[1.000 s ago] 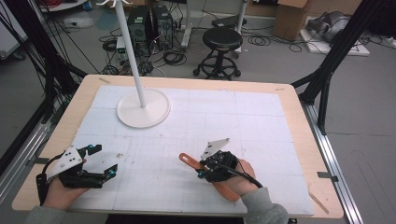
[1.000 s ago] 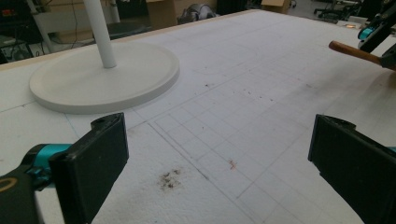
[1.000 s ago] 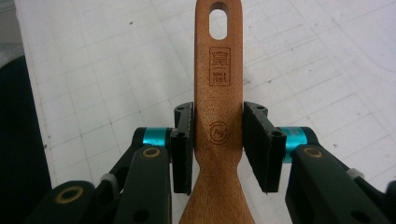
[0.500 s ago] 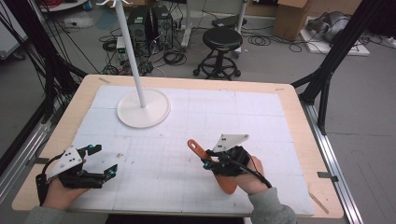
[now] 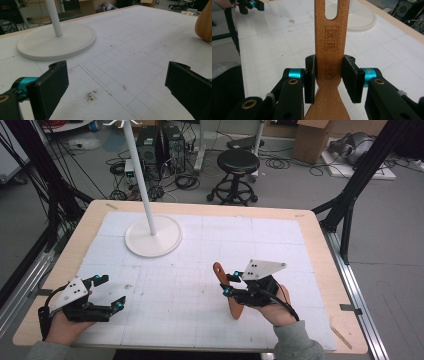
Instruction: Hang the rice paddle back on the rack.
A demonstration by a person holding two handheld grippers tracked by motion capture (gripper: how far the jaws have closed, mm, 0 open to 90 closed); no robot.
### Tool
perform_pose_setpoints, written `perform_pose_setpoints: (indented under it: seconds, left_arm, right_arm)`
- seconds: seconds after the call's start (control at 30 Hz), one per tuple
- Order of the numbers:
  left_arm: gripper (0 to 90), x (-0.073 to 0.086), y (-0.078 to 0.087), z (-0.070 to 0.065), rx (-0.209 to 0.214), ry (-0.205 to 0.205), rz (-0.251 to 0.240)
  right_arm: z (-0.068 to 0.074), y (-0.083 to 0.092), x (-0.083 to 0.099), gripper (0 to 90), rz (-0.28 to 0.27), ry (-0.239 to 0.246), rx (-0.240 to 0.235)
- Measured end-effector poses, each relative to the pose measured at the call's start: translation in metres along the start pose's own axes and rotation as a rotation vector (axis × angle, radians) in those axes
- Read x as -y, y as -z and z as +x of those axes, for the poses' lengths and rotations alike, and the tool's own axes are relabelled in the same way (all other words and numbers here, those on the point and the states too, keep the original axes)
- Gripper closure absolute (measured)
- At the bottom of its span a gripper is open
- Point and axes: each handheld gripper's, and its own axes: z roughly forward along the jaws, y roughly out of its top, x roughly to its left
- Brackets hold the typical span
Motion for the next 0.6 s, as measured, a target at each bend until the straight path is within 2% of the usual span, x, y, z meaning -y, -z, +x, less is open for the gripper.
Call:
perform_pose_setpoints:
  seconds: [0.3,0.6]
  left_arm:
    - [5.6,0.000,0.000,0.000,0.001,-0.001,0.000]
    - [5.5,-0.001,0.003,0.000,-0.004,0.006,-0.014]
  right_arm:
    - [-0.002,0.006,-0.001,64.1,-0.054,-0.001,-0.025]
    - [-0.008,0.011,-0.001,64.1,-0.123,-0.031,-0.036]
